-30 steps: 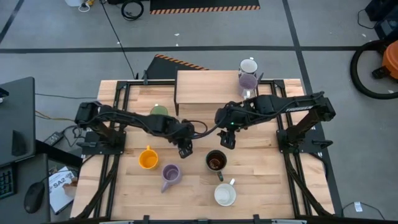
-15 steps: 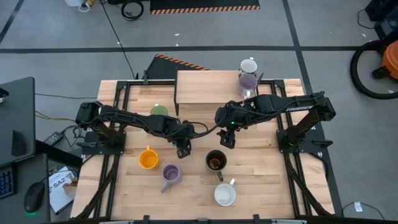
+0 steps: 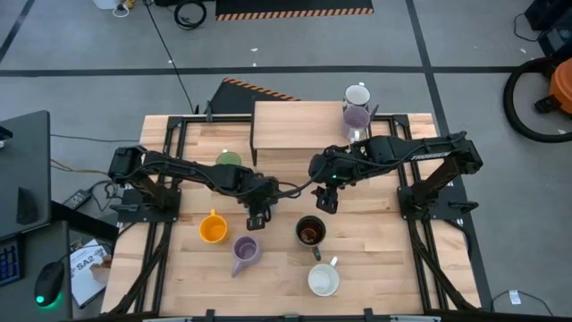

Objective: Place coffee mugs
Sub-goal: Put the light blue mug on the shelf

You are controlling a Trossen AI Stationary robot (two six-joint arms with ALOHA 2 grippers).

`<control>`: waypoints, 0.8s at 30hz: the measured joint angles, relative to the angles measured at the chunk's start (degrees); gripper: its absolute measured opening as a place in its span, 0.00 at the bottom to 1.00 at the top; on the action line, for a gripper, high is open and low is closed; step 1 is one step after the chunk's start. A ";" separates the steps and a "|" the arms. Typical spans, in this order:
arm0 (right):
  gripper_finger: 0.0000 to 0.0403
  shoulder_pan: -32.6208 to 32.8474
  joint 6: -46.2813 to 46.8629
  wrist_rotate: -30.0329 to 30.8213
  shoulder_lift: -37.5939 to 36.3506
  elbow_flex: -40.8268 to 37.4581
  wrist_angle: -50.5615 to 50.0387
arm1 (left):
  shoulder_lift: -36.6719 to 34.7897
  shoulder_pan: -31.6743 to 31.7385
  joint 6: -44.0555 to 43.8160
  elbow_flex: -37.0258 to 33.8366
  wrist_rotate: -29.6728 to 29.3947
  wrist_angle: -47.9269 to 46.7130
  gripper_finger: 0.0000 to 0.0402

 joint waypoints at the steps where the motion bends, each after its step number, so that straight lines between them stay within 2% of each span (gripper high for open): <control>1: 0.61 0.11 0.00 0.00 0.00 0.00 0.00 | 0.00 -0.08 1.60 0.00 0.78 -0.16 0.05; 4: 0.61 0.31 0.02 -0.02 0.00 0.00 0.00 | -0.02 -0.57 8.25 0.00 2.43 -0.97 0.04; 12: 0.61 0.43 0.02 -0.07 0.00 0.00 0.94 | -0.07 -2.60 25.48 0.07 1.40 -2.78 0.05; 17: 0.61 0.43 0.02 -0.09 0.00 0.00 2.26 | -0.07 -3.35 20.91 0.07 0.49 -2.89 0.08; 24: 0.61 0.43 -0.11 -0.09 0.00 0.00 3.56 | 0.11 -3.85 19.64 -0.13 0.26 -3.53 0.25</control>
